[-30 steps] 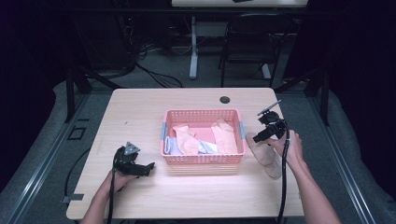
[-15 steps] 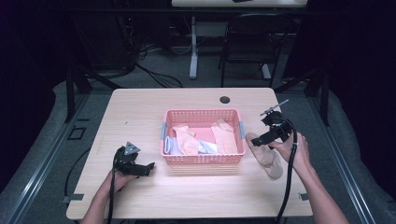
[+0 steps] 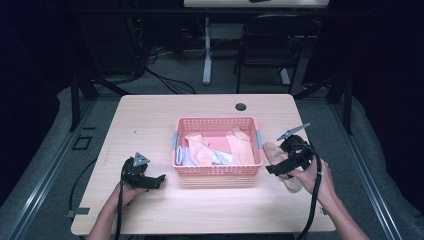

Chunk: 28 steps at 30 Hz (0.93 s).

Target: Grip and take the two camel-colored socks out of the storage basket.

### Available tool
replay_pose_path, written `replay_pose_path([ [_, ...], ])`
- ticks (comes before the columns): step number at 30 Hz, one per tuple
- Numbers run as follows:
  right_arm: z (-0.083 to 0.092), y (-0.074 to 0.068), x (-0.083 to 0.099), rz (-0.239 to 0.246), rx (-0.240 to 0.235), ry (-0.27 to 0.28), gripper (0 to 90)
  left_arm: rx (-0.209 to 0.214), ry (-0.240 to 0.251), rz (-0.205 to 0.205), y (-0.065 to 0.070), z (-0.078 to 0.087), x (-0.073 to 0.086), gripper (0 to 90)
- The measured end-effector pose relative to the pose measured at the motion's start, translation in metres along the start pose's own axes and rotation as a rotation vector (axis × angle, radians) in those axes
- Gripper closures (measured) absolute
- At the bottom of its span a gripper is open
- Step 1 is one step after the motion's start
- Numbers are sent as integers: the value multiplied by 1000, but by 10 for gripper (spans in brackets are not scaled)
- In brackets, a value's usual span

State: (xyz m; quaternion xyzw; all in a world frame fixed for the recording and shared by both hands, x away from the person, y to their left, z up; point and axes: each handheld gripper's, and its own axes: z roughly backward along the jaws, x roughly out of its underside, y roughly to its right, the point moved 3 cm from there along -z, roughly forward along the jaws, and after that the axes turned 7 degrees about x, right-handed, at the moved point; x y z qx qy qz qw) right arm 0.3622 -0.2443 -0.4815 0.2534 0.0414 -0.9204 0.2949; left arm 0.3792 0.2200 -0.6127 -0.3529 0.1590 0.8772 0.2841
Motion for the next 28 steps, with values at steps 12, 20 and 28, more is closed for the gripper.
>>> replay_pose_path([
  [12,-41,-27,33,65,-57,-138,0,0,4,2,1,0,1,4],
  [20,-62,-34,40,106,-41,-212,3,3,3,2,1,0,1,3],
  [28,-62,-28,42,134,-15,-234,12,6,3,-3,1,0,0,3],
])
